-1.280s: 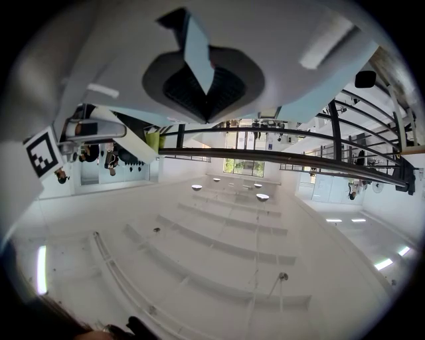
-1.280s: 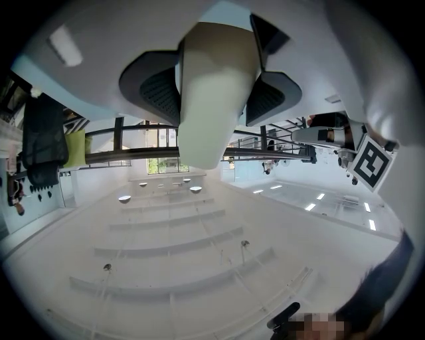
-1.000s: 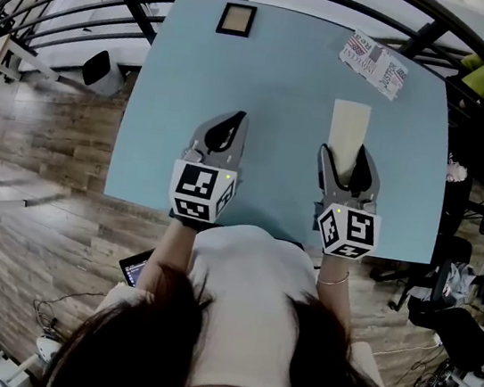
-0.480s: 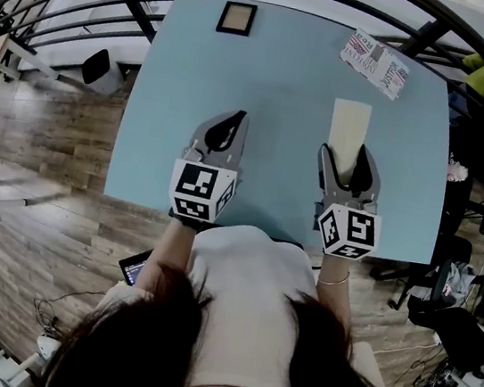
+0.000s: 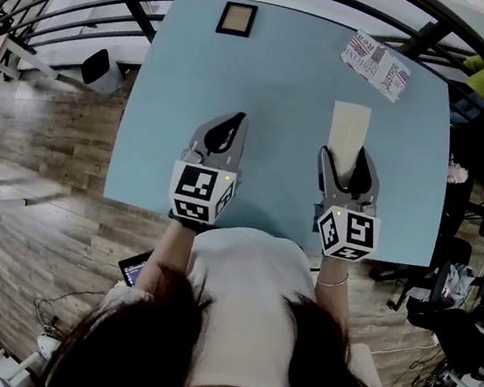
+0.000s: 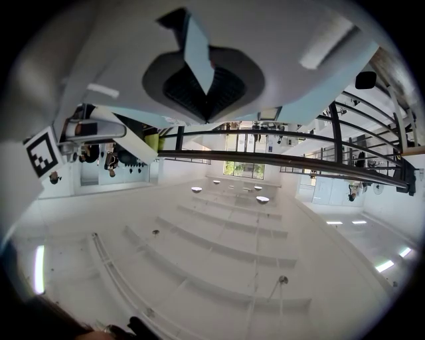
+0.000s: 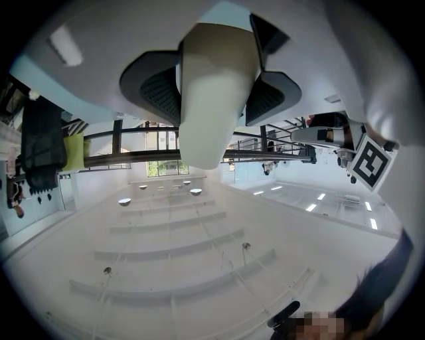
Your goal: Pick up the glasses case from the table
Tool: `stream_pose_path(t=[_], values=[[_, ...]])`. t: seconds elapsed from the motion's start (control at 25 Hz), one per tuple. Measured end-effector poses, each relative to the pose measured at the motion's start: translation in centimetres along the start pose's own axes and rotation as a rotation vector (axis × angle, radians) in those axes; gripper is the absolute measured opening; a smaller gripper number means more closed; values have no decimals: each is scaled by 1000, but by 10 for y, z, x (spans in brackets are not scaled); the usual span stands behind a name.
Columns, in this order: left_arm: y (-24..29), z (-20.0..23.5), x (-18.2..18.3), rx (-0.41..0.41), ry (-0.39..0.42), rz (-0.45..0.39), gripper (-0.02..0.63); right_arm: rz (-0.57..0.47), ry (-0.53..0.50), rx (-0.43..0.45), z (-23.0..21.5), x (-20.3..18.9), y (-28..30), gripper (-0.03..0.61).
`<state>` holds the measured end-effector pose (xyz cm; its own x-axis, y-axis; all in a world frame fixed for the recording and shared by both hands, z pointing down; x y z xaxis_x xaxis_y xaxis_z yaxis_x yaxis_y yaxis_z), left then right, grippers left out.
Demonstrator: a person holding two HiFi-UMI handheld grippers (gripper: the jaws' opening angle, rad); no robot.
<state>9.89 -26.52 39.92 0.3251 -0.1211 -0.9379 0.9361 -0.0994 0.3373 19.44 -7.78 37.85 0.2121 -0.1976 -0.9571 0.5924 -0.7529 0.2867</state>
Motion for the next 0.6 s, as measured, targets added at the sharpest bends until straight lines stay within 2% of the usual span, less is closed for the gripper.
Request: stream_pose_path(t=[0.6], values=[[0,8,-2,2,-9,6,57,5,8,-5,3,-1,2,308]])
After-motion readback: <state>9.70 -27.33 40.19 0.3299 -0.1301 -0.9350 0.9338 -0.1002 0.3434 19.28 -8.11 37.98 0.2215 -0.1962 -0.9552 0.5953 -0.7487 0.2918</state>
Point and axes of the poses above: the fingertips, and each gripper's own axes: y forward along the fingers, z to its left, x out of its top, the point moved 1 cm from there along -y, backward along the fingers, and after that the axes turned 9 degrees about z, right-handed, at the moved point
